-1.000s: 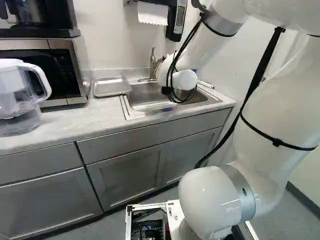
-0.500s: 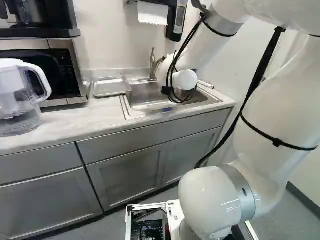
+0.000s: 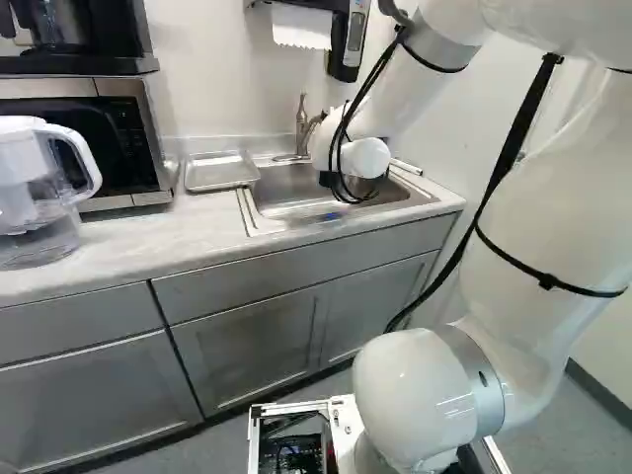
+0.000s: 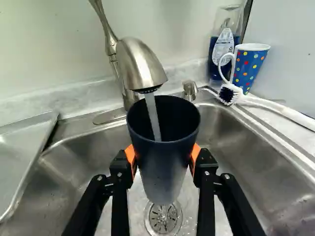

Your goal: Rinse the cup and place it in the tray

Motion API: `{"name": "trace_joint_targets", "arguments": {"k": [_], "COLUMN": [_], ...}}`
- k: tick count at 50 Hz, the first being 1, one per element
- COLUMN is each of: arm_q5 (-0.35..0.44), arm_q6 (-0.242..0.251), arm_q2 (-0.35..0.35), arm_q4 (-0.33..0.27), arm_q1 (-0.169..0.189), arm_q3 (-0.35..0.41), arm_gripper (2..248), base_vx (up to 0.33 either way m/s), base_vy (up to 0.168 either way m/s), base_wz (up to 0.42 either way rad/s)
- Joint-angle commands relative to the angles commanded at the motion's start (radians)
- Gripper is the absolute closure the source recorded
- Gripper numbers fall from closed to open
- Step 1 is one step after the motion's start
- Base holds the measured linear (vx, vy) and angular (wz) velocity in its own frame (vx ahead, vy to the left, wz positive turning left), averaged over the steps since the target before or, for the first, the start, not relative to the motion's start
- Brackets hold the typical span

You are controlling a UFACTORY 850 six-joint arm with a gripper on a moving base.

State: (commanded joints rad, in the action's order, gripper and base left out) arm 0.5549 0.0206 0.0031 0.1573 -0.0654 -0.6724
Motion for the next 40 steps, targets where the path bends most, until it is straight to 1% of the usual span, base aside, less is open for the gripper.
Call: {"name": "trace_joint_targets", "arguments": {"k": [40], "arm_q5": [0.000], "arm_q6": [0.000], "arm_q2": [0.000], "arm_q4": [0.000], "arm_q1": [0.000], "arm_q3": [0.000], "arm_gripper": [127], "base_vx": [0.000], "base_vy": [0.000], "base_wz": [0.000]}}
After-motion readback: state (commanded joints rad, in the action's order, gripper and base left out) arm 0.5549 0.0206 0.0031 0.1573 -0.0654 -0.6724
